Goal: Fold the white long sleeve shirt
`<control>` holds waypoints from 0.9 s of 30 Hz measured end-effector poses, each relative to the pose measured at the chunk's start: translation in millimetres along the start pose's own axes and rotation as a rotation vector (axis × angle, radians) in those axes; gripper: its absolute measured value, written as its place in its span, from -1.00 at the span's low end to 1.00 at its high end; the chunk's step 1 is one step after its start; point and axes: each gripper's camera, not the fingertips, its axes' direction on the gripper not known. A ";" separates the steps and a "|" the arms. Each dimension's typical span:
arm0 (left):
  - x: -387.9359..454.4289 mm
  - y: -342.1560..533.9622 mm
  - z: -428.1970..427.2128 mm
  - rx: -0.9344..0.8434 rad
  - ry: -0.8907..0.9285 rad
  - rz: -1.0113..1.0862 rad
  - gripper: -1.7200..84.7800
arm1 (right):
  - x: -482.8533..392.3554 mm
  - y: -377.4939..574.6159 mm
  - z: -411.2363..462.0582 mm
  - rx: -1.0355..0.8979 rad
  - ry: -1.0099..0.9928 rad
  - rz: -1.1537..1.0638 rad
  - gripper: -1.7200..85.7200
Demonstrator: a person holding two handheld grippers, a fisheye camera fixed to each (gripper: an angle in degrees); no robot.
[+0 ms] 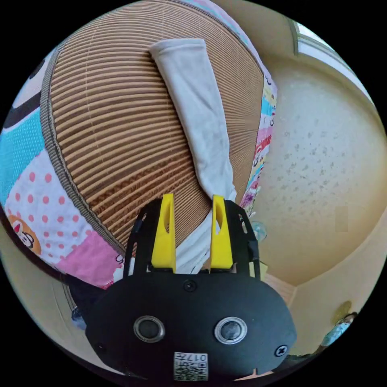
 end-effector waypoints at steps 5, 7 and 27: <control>-24.5 -58.1 -24.8 0.074 0.171 -0.150 -0.78 | 51.2 75.7 -65.7 0.121 -0.120 0.140 -0.95; -30.9 -64.8 -37.4 0.122 0.228 -0.217 -0.85 | 69.7 103.3 -89.7 0.161 -0.148 0.206 -0.95; 249.2 234.5 120.3 -0.370 -0.091 0.921 -0.64 | 94.3 107.5 -151.5 0.272 -0.771 0.234 -0.93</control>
